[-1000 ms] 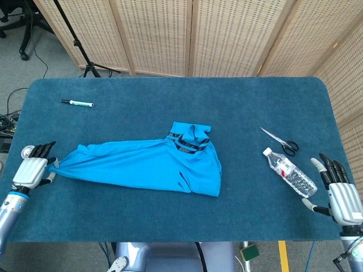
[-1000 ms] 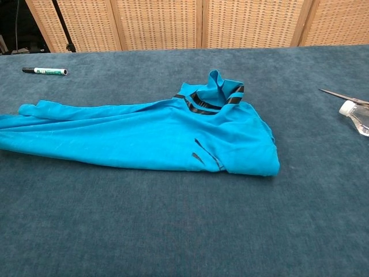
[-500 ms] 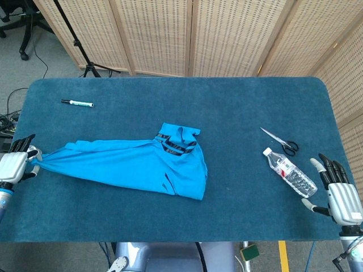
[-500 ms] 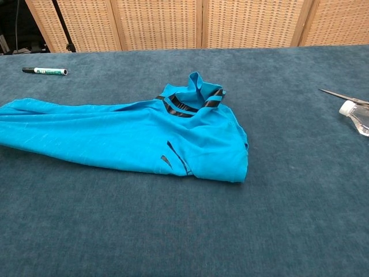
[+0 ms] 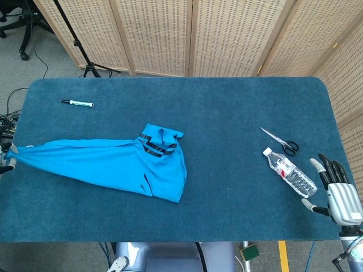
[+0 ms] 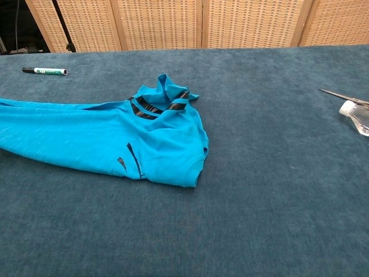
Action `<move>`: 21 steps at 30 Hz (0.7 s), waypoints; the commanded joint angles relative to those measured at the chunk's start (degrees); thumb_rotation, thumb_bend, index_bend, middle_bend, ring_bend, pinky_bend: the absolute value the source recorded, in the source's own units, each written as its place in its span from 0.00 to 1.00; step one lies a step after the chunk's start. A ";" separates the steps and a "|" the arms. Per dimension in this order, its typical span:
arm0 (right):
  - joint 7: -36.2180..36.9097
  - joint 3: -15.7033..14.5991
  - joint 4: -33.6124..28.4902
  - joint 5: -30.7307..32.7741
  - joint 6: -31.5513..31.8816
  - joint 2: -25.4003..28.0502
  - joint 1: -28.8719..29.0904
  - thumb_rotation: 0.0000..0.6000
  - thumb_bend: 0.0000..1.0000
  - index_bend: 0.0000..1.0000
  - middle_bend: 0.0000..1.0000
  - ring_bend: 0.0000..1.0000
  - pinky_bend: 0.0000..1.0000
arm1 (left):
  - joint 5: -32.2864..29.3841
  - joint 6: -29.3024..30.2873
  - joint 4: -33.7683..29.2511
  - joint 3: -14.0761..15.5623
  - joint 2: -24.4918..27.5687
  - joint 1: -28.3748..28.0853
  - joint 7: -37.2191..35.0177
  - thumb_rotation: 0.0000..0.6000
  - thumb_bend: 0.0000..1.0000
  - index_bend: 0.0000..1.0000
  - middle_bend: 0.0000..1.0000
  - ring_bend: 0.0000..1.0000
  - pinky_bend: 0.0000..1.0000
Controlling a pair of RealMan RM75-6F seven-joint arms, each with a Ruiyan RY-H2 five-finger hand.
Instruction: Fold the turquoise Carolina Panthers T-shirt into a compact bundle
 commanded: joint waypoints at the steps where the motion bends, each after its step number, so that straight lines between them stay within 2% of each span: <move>1: -0.09 0.04 0.02 0.11 -0.06 -0.01 0.01 1.00 0.00 0.00 0.00 0.00 0.00 | -0.34 -0.85 1.93 -0.58 -0.82 -0.33 -1.82 1.00 0.49 0.76 0.00 0.00 0.00; 8: -0.11 0.09 -0.04 0.20 -0.23 -0.01 0.08 1.00 0.00 0.00 0.00 0.00 0.00 | 0.13 0.12 3.28 -0.97 -1.37 -1.17 -3.66 1.00 0.49 0.76 0.00 0.00 0.00; 13: 0.19 0.13 -0.10 0.11 0.02 0.13 -0.02 1.00 0.00 0.00 0.00 0.00 0.00 | 1.17 4.68 1.89 -1.52 -1.20 -2.96 -3.89 1.00 0.49 0.76 0.00 0.00 0.00; 16: 0.43 0.16 -0.20 0.14 0.10 0.29 -0.09 1.00 0.00 0.00 0.00 0.00 0.00 | 1.90 8.69 -0.55 -2.14 -0.58 -4.40 -2.81 1.00 0.49 0.76 0.00 0.00 0.00; 17: 0.69 0.24 -0.20 0.19 0.26 0.38 -0.15 1.00 0.00 0.00 0.00 0.00 0.00 | 2.74 11.69 -2.58 -2.59 -0.19 -6.03 -1.47 1.00 0.49 0.76 0.00 0.00 0.00; 21: 1.45 0.32 -0.24 0.12 0.61 0.69 -0.31 1.00 0.00 0.00 0.00 0.00 0.00 | 3.80 14.99 -9.99 -3.54 1.96 -8.68 4.25 1.00 0.49 0.76 0.00 0.00 0.00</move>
